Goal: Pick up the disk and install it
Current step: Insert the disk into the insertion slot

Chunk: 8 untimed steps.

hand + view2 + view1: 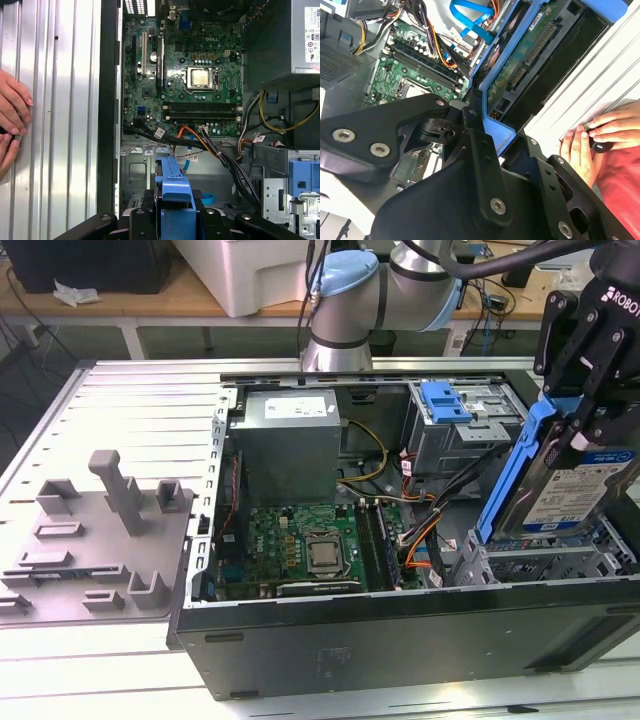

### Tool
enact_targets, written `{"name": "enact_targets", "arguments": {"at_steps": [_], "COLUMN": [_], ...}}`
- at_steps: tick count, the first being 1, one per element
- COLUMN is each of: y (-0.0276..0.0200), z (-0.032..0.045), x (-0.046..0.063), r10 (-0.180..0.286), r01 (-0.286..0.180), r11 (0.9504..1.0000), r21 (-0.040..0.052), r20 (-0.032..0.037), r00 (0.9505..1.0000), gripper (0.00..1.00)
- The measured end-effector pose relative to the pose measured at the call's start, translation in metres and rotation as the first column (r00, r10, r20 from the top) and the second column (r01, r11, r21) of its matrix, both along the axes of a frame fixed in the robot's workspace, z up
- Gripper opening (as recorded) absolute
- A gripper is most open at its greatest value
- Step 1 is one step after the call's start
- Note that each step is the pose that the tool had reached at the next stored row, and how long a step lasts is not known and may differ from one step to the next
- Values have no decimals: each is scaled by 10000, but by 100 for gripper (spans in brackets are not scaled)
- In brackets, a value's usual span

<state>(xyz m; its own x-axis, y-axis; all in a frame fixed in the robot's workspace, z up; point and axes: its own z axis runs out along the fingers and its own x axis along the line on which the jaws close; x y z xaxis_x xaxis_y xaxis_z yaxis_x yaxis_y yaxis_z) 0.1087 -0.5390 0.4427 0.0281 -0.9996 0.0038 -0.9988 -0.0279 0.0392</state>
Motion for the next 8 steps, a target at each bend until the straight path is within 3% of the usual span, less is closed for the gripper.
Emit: {"name": "enact_targets", "arguments": {"at_steps": [8], "y": [-1], "z": [-2], "x": [0], "r10": [0], "r01": [0], "r11": [10000], "r21": [0], "r20": [1], "r00": [10000], "gripper": [37]}}
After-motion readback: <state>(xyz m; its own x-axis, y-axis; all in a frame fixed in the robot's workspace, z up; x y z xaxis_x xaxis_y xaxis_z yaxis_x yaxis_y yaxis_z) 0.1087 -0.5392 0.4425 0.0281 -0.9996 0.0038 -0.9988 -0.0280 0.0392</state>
